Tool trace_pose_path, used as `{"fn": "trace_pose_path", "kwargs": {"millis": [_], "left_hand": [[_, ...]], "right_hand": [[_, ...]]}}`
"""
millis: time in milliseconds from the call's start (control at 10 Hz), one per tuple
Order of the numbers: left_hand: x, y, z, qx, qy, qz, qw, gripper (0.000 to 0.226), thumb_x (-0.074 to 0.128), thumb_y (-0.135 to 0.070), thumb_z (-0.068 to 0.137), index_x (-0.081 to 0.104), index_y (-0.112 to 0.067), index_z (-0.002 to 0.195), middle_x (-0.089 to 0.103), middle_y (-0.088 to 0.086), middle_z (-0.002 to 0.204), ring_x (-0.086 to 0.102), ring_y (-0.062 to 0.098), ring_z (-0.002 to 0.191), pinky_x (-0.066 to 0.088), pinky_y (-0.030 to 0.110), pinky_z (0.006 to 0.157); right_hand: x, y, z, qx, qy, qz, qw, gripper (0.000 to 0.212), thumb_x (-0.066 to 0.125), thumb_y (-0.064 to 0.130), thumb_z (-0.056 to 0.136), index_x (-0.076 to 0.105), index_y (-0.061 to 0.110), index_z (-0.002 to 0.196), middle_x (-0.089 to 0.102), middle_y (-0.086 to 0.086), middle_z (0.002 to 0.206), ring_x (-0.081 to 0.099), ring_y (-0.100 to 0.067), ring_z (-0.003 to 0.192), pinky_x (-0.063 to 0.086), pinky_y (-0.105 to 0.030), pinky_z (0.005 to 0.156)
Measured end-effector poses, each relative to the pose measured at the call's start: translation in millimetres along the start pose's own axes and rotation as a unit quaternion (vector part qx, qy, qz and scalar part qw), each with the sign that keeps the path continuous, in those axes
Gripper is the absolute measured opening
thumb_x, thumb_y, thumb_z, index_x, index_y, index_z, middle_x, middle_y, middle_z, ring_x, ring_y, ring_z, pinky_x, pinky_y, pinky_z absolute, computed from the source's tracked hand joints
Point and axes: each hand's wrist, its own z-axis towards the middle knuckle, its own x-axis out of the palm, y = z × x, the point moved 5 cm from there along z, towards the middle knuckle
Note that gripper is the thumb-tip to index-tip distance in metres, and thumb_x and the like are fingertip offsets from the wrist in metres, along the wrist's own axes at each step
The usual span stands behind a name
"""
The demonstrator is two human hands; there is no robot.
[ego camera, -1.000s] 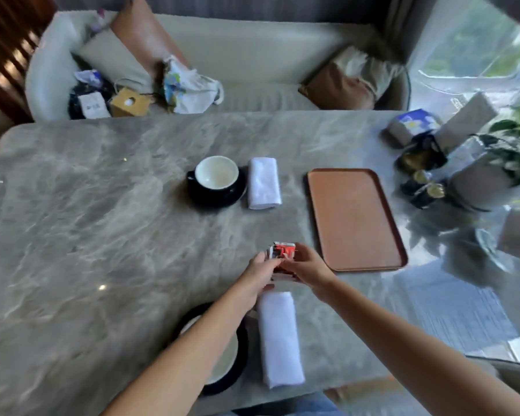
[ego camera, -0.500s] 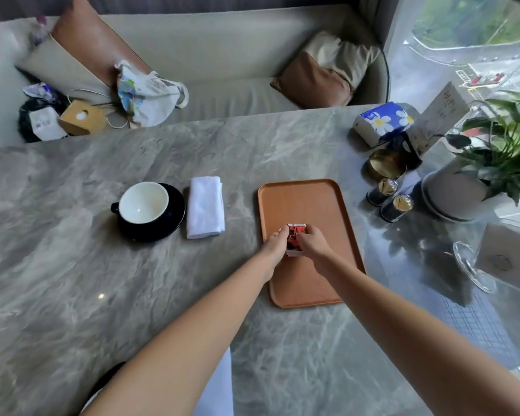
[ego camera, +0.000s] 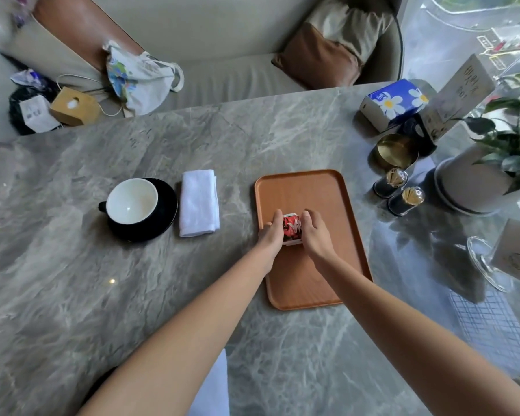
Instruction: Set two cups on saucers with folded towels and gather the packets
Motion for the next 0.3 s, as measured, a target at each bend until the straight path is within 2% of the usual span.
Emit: {"fn": "trace_pose_path", "kwargs": {"millis": [100,200,300], "left_hand": [[-1.4,3.4,-2.0,0.001,0.015,-0.001,1.0,0.067,0.022,-0.063,0.091,0.038,-0.02,0.14,0.042,0.006,0.145,0.039,0.026,0.133,0.03,0.046,0.112],[-5.8,6.1,-8.3,0.047,0.013,0.027,0.998,0.061,0.026,-0.058,0.093,0.038,-0.019,0.139,0.042,0.005,0.146,0.038,0.024,0.133,0.027,0.04,0.113],[-16.3,10.0,-19.9,0.115,-0.006,0.045,0.992,0.06,0.033,-0.049,0.096,0.024,-0.019,0.147,0.028,0.003,0.155,0.028,0.019,0.141,0.021,0.033,0.116]], "right_hand": [[-2.8,-2.1,-2.2,-0.018,-0.01,0.001,1.0,0.042,0.033,0.029,0.101,0.044,0.006,0.134,0.055,-0.013,0.131,0.051,-0.022,0.118,0.037,-0.027,0.091],[-6.0,6.6,-15.8,-0.064,-0.026,-0.022,0.997,0.036,0.037,0.024,0.099,0.049,0.007,0.128,0.058,-0.011,0.125,0.054,-0.02,0.115,0.04,-0.027,0.091],[3.1,16.8,-31.9,-0.133,-0.022,-0.063,0.989,0.034,0.04,0.021,0.098,0.053,0.008,0.126,0.06,-0.01,0.124,0.054,-0.024,0.117,0.043,-0.039,0.1]]}}
